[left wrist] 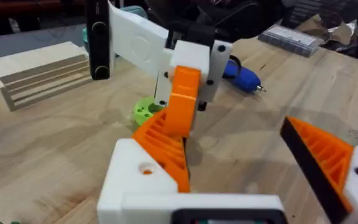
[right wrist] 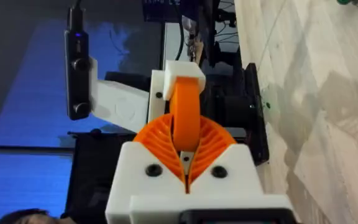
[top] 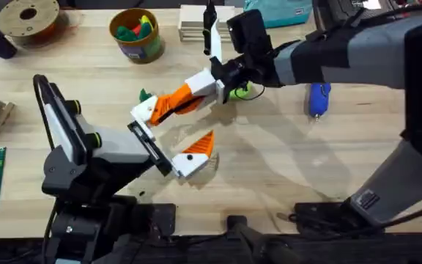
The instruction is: Pick up the gripper from the table and insert it into the empty holder that is missing its gripper. Then pick up a screw, insert it into the mounting hole, and use the screwdriver to tighten it. Finally, clean up the table by picking up the vegetable and placing it into the bucket.
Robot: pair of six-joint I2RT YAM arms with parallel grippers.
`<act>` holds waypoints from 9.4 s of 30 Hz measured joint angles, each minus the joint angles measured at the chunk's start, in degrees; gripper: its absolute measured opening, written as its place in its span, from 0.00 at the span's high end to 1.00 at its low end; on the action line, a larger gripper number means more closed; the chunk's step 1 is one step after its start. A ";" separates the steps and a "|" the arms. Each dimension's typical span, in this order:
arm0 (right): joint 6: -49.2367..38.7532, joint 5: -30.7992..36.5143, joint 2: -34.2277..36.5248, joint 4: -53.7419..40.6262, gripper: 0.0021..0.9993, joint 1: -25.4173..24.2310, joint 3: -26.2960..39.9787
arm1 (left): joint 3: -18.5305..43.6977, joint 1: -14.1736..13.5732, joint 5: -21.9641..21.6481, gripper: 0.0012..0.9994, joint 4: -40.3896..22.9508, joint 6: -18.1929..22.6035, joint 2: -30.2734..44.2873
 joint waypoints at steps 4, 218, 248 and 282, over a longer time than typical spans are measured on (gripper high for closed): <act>0.49 0.40 0.00 0.11 0.98 0.31 0.05 | 0.00 0.00 -0.04 0.01 -0.02 -0.16 0.00; -47.18 78.58 -8.81 -48.69 0.38 -5.02 8.11 | -0.02 -0.33 1.09 0.01 0.04 0.10 0.00; -47.20 82.94 -7.30 -46.99 0.90 -5.50 8.11 | -0.02 -0.33 1.09 0.01 0.04 0.10 0.00; -47.59 81.40 -6.38 -69.01 0.99 -4.39 29.20 | -0.02 -0.33 1.09 0.01 0.04 0.10 0.00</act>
